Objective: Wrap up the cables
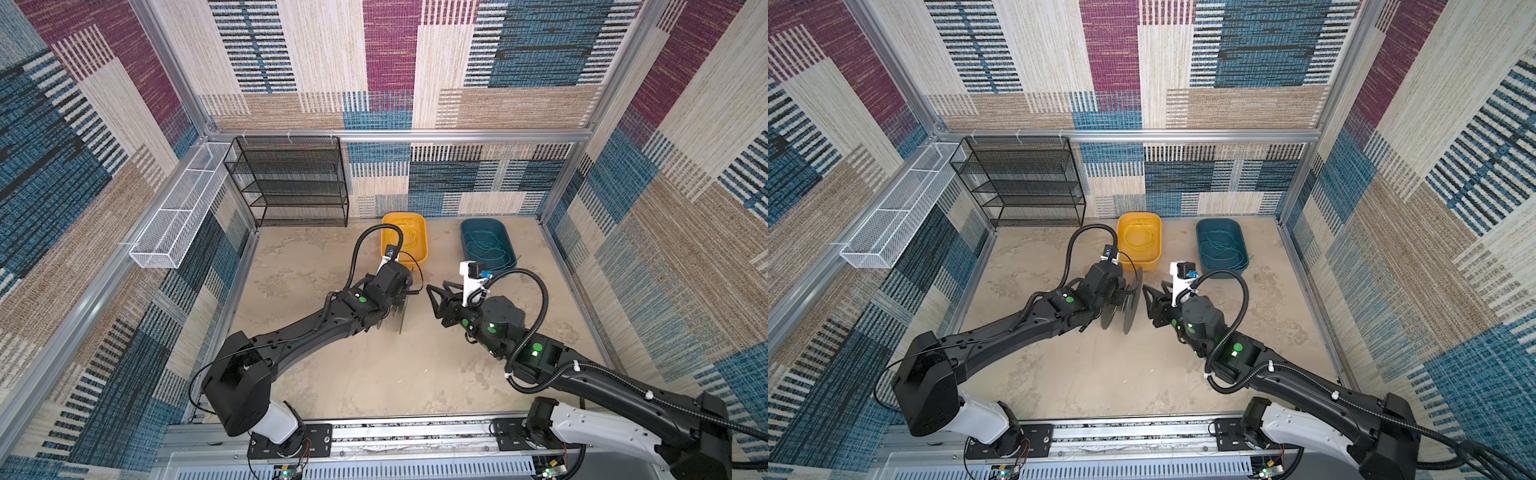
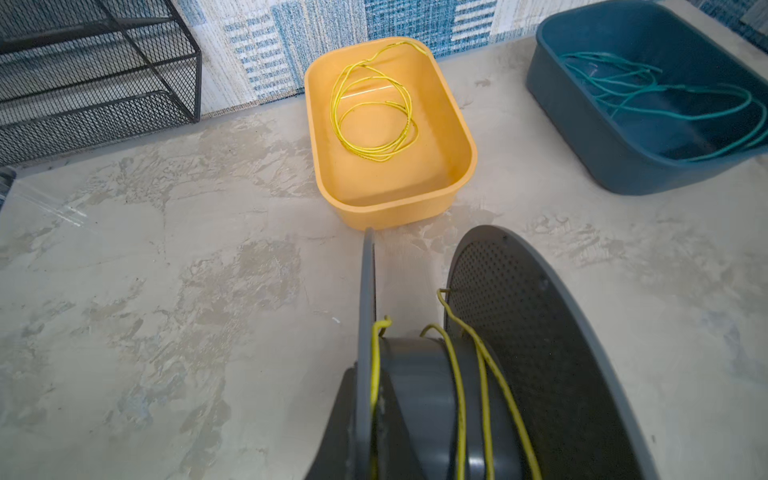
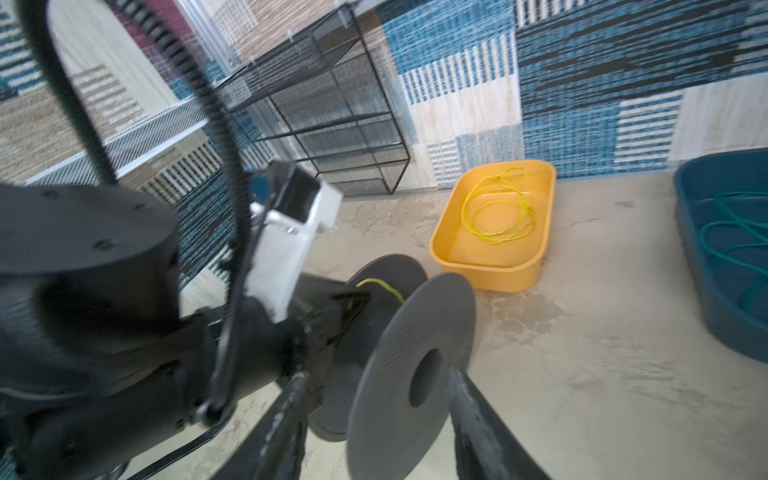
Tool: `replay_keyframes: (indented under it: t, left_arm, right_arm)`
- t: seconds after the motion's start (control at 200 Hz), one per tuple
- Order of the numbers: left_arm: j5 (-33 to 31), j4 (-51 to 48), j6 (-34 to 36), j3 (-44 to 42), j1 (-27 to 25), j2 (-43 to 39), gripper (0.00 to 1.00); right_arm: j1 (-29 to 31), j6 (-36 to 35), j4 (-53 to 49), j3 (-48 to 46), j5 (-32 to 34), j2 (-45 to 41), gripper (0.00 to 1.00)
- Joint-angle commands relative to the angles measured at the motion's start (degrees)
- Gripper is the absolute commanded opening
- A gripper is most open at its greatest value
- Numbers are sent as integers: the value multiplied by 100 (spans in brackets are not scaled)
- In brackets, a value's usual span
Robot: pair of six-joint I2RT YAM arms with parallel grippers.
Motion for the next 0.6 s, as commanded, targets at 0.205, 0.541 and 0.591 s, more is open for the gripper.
replay_keyframes:
  t: [0.205,0.541,0.591]
  left_arm:
    - [-595,714,2462,-761,-480,-974,0]
    - [-2544,3247,6011,-1254,-1769,-40,0]
    - [-2823,3951,6486,-1302,-1956,337,0]
  right_arm:
    - [-435,-501,42,-791,469,-1190,67]
    - [-469,-91,-36,-1330,1677,-1613,77]
    - [-501,27,-157,-1325,1828,-1603,78]
